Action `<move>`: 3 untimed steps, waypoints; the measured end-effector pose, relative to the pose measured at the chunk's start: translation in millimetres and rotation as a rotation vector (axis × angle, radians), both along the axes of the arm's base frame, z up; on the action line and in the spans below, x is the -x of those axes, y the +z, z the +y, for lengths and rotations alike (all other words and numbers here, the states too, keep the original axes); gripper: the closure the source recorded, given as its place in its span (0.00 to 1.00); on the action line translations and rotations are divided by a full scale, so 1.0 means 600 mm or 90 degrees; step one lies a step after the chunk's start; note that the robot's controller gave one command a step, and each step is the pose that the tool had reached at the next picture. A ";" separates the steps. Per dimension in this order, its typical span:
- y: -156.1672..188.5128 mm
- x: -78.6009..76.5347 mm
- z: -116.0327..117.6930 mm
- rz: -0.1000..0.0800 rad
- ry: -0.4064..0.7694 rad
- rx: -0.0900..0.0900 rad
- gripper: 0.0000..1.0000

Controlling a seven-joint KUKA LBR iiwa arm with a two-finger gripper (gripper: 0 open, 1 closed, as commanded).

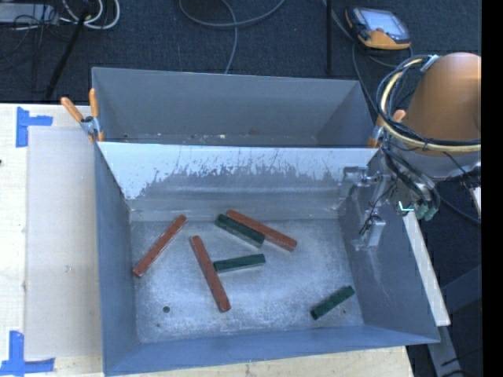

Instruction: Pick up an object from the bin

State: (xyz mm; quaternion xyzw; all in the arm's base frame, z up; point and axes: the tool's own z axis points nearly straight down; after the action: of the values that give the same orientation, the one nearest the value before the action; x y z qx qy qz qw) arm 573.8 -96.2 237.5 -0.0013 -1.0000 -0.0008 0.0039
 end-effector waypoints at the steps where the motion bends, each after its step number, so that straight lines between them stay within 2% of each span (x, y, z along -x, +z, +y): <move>1: -0.281 0.158 -0.068 -0.011 0.167 0.001 0.00; 2: -0.229 0.142 -0.026 -0.007 0.275 0.000 0.00; 3: -0.220 0.130 -0.023 -0.005 0.376 -0.001 0.00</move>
Offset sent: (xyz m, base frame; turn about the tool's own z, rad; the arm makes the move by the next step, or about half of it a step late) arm -0.0971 -0.0409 -0.1675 -0.2656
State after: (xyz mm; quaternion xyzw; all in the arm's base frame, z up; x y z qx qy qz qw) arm 496.0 -110.3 105.5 0.2896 -0.9572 -0.0005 -0.0002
